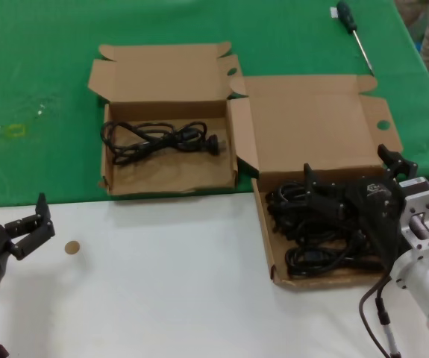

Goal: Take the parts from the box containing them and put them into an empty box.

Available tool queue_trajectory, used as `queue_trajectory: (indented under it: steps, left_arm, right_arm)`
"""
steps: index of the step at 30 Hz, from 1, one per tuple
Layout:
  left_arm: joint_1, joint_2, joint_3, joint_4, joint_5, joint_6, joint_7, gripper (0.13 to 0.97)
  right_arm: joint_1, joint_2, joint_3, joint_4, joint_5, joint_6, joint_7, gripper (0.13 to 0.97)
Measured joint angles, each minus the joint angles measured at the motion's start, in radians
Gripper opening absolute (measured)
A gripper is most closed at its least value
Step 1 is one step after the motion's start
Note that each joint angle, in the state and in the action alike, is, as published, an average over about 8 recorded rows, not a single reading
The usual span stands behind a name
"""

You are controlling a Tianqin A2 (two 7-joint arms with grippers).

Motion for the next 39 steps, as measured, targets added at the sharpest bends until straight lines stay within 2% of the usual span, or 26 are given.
queue_trajectory:
  steps: [39]
  left_arm:
    - [0.000,0.000,0.000,0.000,0.000,0.000,0.000,0.966]
  right_arm:
    - [0.000,0.000,0.000,0.000,0.000,0.000,0.000,0.966]
